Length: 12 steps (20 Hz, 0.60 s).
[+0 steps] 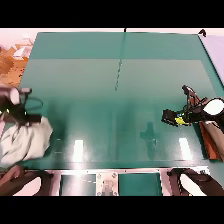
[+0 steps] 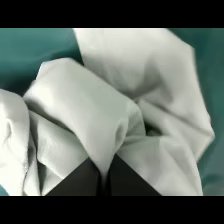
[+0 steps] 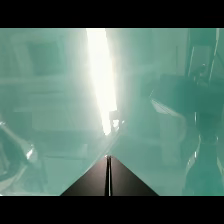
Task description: Fold the shirts.
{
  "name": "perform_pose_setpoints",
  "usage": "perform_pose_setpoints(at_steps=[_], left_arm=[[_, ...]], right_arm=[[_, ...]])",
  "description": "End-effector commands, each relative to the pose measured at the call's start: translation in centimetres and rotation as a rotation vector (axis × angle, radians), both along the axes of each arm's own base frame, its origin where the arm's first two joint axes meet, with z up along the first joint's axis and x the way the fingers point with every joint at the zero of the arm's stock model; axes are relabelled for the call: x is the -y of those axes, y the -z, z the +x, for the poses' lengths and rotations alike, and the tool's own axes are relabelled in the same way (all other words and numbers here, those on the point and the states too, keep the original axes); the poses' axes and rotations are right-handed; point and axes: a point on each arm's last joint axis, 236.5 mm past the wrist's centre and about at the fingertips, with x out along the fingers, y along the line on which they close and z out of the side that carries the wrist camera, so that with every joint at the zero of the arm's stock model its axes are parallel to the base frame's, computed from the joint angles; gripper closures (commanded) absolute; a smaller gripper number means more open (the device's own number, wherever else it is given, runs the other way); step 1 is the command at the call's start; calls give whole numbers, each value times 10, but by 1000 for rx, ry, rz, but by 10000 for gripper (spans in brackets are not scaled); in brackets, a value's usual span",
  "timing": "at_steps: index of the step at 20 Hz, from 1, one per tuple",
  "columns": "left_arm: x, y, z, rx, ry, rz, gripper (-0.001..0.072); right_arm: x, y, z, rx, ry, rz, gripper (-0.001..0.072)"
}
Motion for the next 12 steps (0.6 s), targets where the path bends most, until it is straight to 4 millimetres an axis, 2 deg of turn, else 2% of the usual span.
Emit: perform_pose_setpoints(at_steps=[1,3,4,6,9,10,12], left_arm=[[84,-107,85,349,152,-248,689],[149,-182,116,576,304,-343,689],[180,-211,122,664,368,-391,689],[235,-239,122,756,462,-488,689],[304,-241,119,793,559,-604,688],[328,-235,117,789,604,-637,688],[371,-208,106,698,657,-727,664]], right_arm=[[0,-1,3,12,3,-2,697],[0,-1,3,12,4,-1,697],[0,-1,3,12,4,-1,697],[0,-1,3,12,4,-1,697],[-1,-1,3,12,5,3,697],[-1,-1,3,12,5,3,697],[-2,-1,3,12,6,7,696]])
